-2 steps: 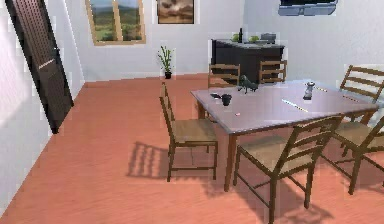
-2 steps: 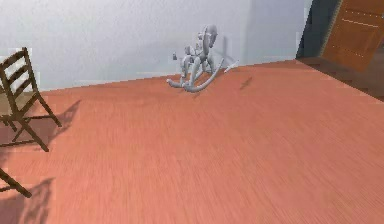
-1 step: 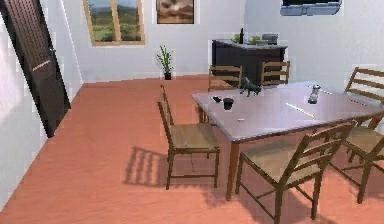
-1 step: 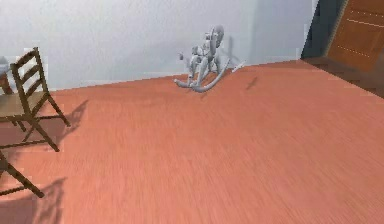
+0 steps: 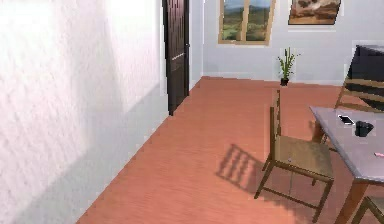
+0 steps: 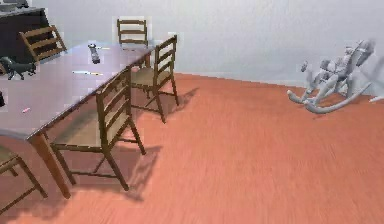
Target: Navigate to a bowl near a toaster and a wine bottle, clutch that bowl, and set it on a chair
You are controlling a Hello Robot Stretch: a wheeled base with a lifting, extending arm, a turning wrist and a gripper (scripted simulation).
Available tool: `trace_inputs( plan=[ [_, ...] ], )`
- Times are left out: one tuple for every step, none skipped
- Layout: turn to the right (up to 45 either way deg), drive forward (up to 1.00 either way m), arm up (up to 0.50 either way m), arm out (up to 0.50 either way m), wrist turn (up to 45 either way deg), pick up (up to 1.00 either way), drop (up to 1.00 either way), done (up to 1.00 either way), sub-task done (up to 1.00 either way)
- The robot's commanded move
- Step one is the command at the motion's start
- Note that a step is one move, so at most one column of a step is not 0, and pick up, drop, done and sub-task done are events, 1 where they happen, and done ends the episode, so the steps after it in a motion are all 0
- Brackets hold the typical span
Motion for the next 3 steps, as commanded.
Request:
trace_inputs(
  plan=[
    [0.0,1.00,0.00,0.00,0.0,0.00,0.00,0.00,0.00],
    [0.0,0.20,0.00,0.00,0.0,0.00,0.00,0.00,0.00],
    [0.0,0.85,0.00,0.00,0.0,0.00,0.00,0.00,0.00]
  ],
)
